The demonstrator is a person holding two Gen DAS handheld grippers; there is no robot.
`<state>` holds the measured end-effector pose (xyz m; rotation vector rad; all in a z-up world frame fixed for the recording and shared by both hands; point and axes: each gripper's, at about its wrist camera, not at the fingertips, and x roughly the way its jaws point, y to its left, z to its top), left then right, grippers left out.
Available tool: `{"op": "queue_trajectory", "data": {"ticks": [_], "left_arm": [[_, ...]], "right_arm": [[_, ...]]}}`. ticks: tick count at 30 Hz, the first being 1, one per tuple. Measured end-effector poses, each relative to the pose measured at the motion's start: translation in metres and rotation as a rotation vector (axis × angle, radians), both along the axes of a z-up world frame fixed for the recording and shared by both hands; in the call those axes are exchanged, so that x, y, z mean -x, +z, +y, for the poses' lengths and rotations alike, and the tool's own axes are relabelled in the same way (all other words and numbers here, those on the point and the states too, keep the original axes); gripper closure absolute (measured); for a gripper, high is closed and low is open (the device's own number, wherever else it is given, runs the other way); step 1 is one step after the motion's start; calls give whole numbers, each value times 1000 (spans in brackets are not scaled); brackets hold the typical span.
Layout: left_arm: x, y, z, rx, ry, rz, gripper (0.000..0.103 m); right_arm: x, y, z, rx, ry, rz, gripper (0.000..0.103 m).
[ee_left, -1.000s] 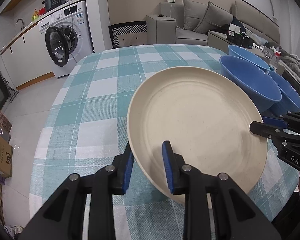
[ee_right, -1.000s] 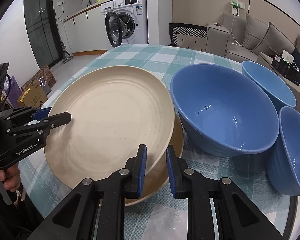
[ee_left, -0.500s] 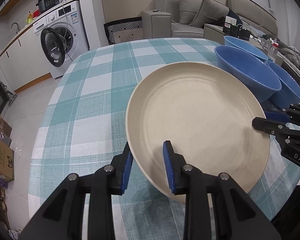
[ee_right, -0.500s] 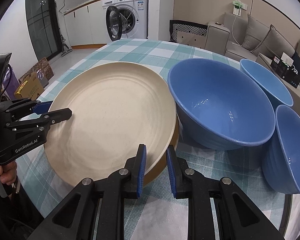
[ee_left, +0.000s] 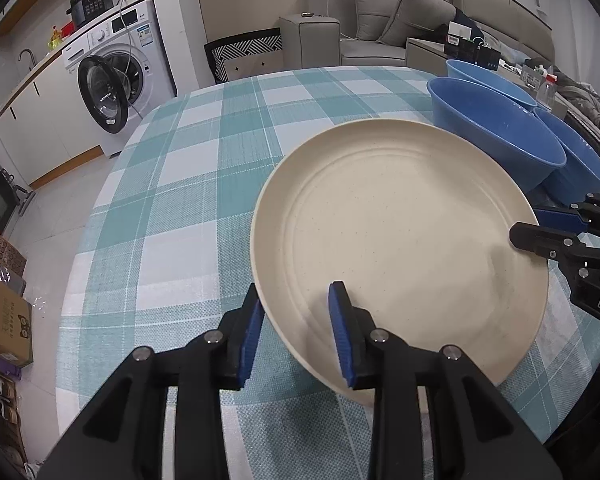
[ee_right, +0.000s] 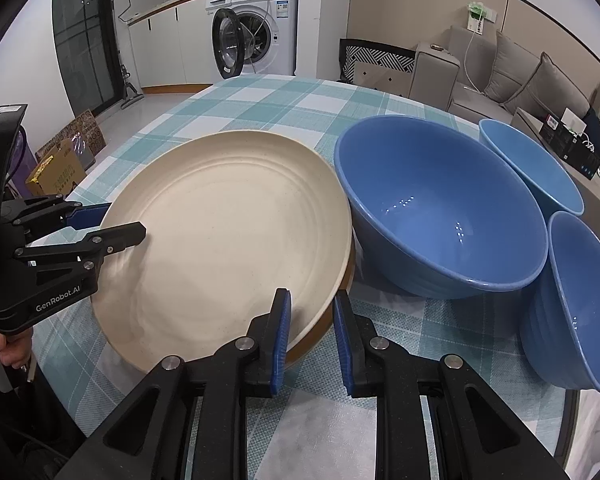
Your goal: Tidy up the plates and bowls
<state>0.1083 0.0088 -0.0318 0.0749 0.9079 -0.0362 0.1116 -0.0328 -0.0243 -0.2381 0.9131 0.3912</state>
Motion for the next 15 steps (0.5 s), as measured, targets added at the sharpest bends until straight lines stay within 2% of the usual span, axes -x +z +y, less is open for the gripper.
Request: {"op": "queue_trajectory", "data": {"ticks": [8, 15], "left_arm": [[-2, -4, -2, 1, -9, 11, 68], [-1, -5, -4, -9, -19, 8, 64]], "right_arm": [[0, -4, 2, 32, -3, -7, 81], [1, -3, 1, 20, 11, -9, 81]]}}
